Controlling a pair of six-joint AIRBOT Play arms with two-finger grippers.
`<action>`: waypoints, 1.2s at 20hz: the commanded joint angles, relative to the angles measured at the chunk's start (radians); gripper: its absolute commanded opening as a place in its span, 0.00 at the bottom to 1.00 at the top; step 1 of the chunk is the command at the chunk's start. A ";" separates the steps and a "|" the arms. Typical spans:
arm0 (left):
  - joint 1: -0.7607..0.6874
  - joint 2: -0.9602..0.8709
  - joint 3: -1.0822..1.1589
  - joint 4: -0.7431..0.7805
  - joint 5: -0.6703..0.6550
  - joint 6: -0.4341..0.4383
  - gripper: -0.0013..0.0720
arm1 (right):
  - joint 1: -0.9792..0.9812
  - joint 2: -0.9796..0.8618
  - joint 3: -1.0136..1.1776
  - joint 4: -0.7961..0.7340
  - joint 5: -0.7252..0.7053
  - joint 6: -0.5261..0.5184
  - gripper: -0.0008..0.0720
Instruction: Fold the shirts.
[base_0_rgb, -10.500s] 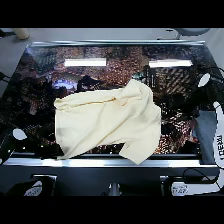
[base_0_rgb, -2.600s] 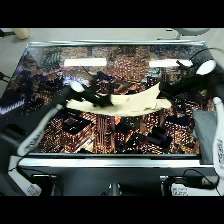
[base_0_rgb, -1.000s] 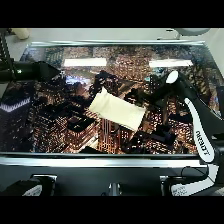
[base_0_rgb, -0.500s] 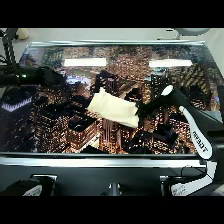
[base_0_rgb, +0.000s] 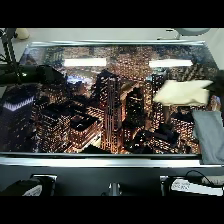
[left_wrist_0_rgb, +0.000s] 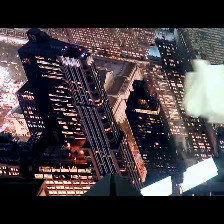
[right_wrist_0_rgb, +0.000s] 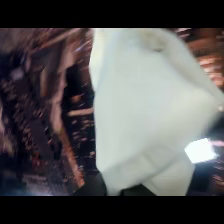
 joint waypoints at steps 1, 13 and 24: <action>-0.001 -0.001 0.000 0.000 0.008 0.001 0.05 | -0.267 0.048 0.031 -0.033 0.078 0.047 0.04; -0.001 -0.001 0.000 0.000 0.008 0.032 0.05 | -0.407 0.055 0.034 0.106 0.063 0.063 0.04; 0.000 -0.001 0.000 0.000 0.008 0.036 0.05 | -0.120 0.012 0.038 0.174 -0.290 0.007 0.04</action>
